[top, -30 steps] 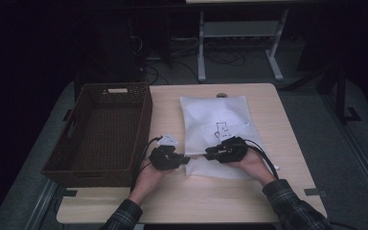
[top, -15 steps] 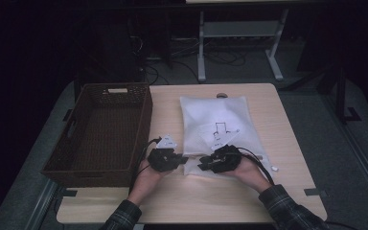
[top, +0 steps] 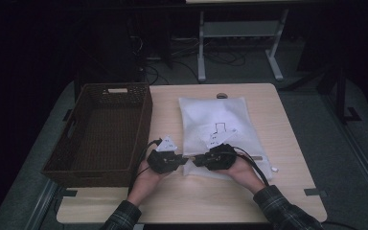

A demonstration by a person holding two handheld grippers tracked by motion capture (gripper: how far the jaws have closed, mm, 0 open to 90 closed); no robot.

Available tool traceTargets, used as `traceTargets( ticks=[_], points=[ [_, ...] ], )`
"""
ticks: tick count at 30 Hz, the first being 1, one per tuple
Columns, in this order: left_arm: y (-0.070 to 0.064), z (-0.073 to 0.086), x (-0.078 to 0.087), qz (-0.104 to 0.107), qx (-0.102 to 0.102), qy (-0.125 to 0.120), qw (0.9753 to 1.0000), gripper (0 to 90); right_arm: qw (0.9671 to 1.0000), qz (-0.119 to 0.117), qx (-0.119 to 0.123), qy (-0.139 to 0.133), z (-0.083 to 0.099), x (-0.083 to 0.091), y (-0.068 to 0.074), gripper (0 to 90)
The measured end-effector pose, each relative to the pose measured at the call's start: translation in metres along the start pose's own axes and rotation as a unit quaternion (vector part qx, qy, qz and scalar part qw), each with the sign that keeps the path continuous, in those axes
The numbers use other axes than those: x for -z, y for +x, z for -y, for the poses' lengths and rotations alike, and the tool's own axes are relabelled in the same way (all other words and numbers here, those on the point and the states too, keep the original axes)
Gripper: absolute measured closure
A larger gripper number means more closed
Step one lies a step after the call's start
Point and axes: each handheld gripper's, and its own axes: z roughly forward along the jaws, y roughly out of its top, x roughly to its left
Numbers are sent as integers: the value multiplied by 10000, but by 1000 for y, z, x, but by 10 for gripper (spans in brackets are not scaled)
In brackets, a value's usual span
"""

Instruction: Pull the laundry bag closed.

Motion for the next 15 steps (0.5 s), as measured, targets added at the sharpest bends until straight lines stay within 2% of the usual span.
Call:
traceTargets(
  ticks=[2,15],
  points=[
    [-1,0,0,-8,-32,10,10000,819,10000,6,20,-4,-1,-1,0,811],
    [-5,-1,-3,-139,-303,103,9994,819,10000,-7,45,40,-4,-5,2,855]
  ],
)
